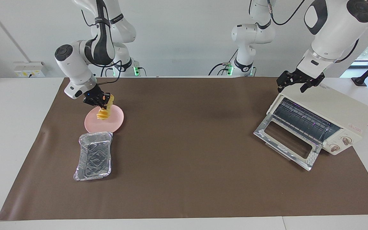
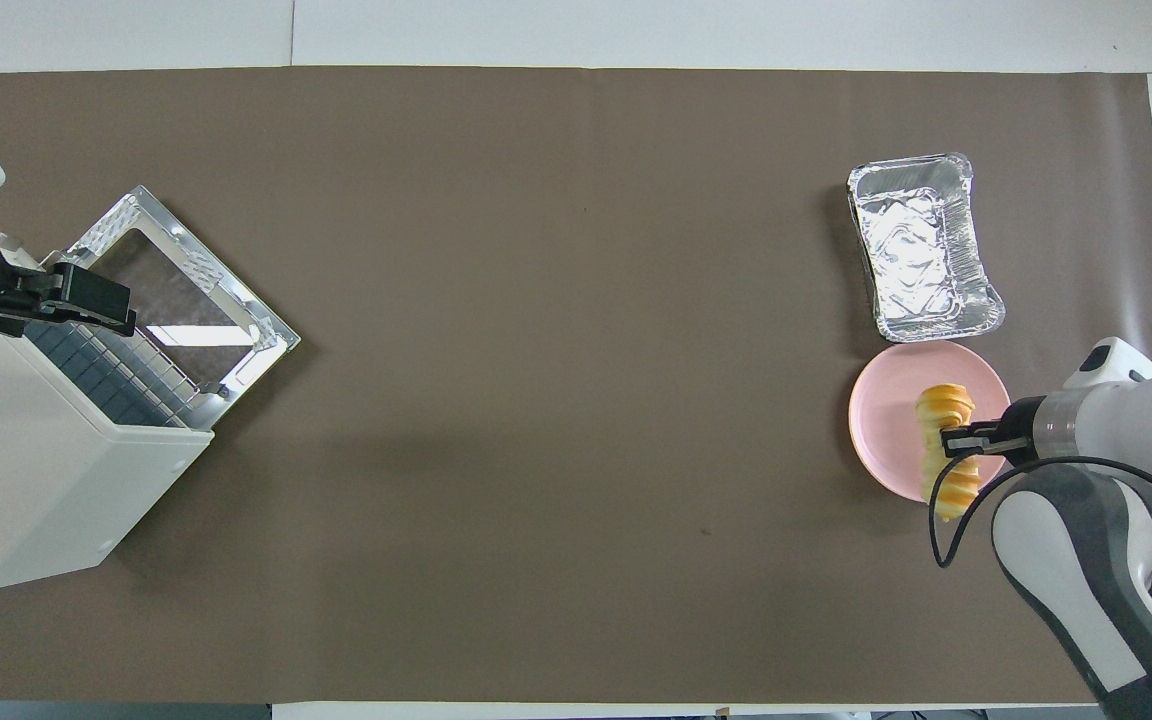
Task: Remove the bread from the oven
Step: 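Move the bread onto the pink plate and open the right gripper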
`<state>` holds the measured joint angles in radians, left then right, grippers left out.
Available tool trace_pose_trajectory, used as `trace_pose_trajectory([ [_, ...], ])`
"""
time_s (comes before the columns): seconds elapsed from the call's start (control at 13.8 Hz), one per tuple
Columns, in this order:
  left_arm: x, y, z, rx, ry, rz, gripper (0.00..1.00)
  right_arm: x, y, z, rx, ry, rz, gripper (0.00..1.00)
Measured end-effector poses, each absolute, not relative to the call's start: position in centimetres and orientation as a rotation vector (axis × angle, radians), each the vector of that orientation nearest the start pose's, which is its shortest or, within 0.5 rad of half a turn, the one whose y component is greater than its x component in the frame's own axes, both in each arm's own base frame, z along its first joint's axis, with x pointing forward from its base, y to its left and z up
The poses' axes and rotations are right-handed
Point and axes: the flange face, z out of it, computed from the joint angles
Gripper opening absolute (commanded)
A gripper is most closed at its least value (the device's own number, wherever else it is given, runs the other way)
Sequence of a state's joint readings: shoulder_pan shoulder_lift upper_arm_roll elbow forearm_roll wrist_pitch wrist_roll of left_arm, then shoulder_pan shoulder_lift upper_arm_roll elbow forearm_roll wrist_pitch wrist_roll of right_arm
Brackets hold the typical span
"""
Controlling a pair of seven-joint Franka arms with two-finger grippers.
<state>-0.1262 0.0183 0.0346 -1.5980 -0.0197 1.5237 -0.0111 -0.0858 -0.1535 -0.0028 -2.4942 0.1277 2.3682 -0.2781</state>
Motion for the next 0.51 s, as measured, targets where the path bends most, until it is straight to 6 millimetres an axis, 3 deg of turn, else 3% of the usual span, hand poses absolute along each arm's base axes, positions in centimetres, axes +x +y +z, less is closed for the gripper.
trace_pose_trajectory([
  [0.36,55.1,-5.3,59.8,-3.150,0.127,0.148,1.00,46.3,-4.1,32.5,-3.061,-0.153,-0.085,0.14],
  [0.44,55.1,-5.3,59.8,-3.150,0.127,0.148,1.00,46.3,-4.1,32.5,-3.061,-0.154,-0.085,0.27],
  [0.51,55.1,-5.3,59.8,-3.150,0.127,0.148,1.00,46.3,-4.0,32.5,-3.061,-0.156,-0.086,0.66],
])
